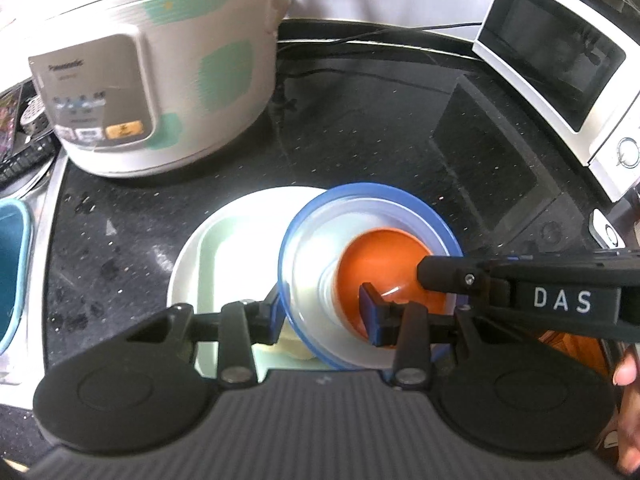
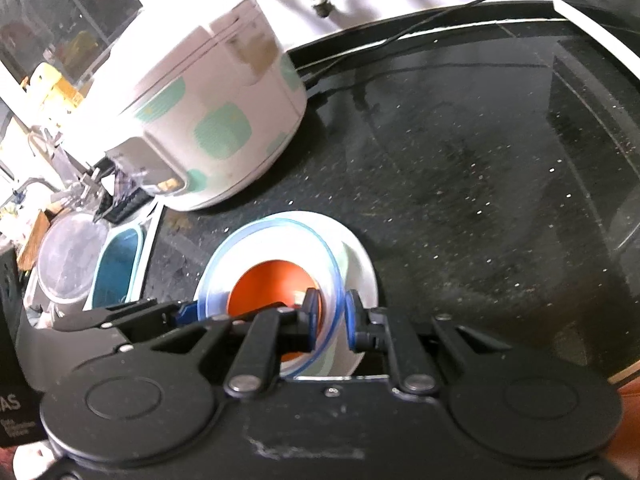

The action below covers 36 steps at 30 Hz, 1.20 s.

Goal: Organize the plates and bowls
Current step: 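Carry the nested bowl stack with the right gripper onto the plates on the tray, then open the right gripper and lift it away from the bowl stack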

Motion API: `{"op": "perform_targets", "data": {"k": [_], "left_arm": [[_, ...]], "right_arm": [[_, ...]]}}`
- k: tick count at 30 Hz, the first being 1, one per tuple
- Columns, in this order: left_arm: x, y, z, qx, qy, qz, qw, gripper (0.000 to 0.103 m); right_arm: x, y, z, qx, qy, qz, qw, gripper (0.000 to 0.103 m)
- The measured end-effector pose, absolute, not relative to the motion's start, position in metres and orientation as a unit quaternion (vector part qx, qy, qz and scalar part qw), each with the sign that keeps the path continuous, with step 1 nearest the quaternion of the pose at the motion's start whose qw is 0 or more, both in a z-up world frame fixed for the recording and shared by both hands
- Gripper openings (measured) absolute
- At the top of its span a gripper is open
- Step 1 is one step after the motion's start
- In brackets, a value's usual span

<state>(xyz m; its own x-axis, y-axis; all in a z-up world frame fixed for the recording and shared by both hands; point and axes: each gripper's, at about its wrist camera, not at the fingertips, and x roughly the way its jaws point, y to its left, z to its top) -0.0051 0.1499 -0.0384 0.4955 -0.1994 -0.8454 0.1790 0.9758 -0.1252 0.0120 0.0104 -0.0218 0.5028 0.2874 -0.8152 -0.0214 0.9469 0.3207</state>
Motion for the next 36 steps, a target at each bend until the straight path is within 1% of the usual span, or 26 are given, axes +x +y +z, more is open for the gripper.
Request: {"op": "perform_targets", "data": {"k": [11,23,28,30,33,34,35,36], "left_arm": [[0.005,0.172,-0.046,-0.013,0.506,-0.088,0.858,0.037],[0.019,0.176,-0.06,-0.022,0.522,-0.079,0.849,0.038],[0.019,0.171,-0.063,-0.014,0.519,-0.079,0.851,0.043],[0.019,0.17,-0.063,-0.011,0.517,-0.08,0.852,0.05],[0.019,0.17,-0.063,-0.014,0.513,-0.084,0.854,0.056],[0.018,0.171,-0.063,-0.014,0.511,-0.084,0.855,0.057],[0.018,0.171,-0.062,-0.014,0.508,-0.085,0.857,0.06],[0.017,0.172,-0.06,-0.014,0.505,-0.087,0.859,0.062]], "right_arm": [[0.025,0.029,-0.032,0.137,0.518,0.105,0.838,0.014],[0.044,0.037,-0.043,0.134,0.538,0.107,0.826,0.015],[0.049,0.038,-0.051,0.136,0.545,0.11,0.82,0.016],[0.051,0.04,-0.052,0.133,0.544,0.11,0.821,0.017],[0.052,0.042,-0.052,0.13,0.541,0.113,0.823,0.018],[0.051,0.043,-0.052,0.128,0.539,0.114,0.825,0.019],[0.051,0.043,-0.051,0.125,0.536,0.115,0.827,0.024],[0.05,0.044,-0.051,0.123,0.534,0.116,0.828,0.026]]}}
